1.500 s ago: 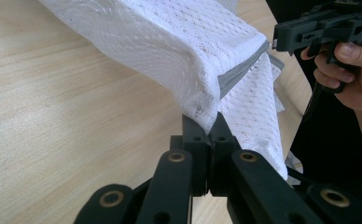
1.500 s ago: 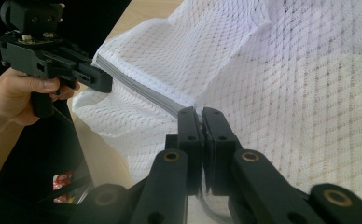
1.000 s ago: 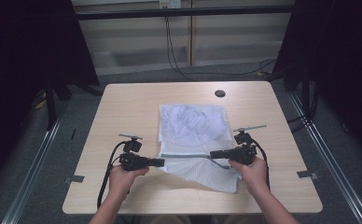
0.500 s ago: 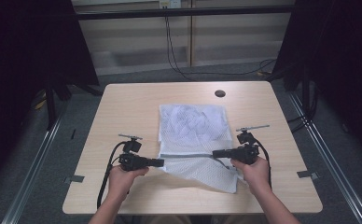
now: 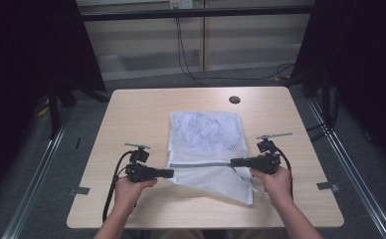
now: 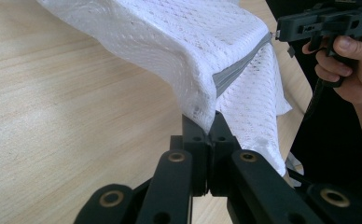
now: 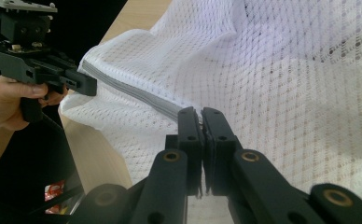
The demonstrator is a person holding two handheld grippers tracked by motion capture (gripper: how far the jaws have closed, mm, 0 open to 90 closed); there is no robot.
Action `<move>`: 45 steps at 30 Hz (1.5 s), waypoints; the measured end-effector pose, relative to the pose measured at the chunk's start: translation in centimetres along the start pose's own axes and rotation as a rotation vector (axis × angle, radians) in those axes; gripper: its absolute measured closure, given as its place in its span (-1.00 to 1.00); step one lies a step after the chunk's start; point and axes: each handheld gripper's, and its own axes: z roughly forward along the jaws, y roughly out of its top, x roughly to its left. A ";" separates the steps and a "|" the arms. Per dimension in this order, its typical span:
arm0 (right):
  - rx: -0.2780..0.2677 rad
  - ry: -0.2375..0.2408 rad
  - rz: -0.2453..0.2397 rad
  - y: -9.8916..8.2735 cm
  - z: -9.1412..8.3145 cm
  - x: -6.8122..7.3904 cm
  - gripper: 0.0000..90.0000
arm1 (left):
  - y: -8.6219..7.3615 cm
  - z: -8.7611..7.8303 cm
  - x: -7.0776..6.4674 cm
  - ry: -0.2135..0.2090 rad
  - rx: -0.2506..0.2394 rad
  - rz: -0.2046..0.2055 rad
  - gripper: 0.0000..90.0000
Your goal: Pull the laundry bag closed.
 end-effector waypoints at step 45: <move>-0.006 -0.020 0.035 -0.7 -1.0 -0.6 0.94 | 0.1 -0.4 0.1 -0.002 0.001 0.001 0.99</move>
